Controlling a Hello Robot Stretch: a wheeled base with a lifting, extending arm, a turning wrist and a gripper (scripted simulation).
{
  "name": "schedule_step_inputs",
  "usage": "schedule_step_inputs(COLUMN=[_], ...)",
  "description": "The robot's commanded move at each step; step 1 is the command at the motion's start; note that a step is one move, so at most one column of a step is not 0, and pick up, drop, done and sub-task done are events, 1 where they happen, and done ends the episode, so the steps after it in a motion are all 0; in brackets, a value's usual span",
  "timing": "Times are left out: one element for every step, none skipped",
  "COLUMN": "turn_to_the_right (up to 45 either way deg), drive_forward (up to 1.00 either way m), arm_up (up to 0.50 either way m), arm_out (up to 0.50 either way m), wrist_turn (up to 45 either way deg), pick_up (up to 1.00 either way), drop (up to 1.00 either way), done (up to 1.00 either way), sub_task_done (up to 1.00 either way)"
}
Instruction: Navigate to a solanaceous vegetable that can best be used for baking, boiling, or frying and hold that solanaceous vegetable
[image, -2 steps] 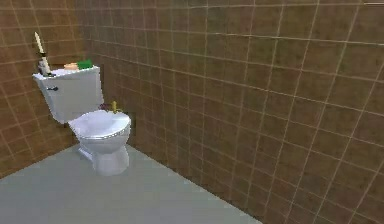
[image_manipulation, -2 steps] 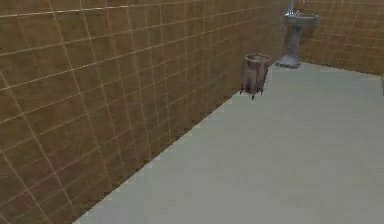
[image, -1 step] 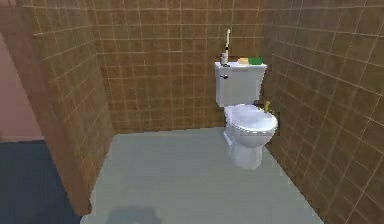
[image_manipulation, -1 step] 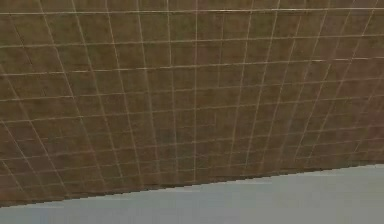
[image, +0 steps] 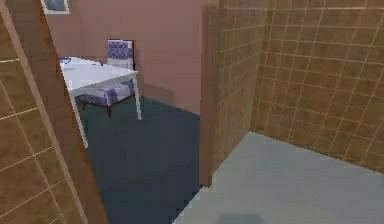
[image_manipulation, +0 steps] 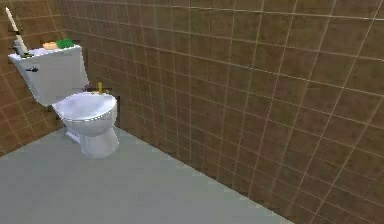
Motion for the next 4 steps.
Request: schedule_step_inputs(turn_to_the_right=[0.0, -45.0, -9.0, 0.0], drive_forward=[0.75, 0.0, 0.0, 1.0], arm_up=[0.0, 0.0, 0.0, 0.0], arm_out=[0.0, 0.0, 0.0, 0.0], wrist_turn=[0.0, 0.0, 0.0, 0.0], pick_up=[0.0, 0.0, 0.0, 0.0], drop=[0.0, 0.0, 0.0, 0.0], done=[0.0, 0.0, 0.0, 0.0], sub_task_done=[0.0, 0.0, 0.0, 0.0])
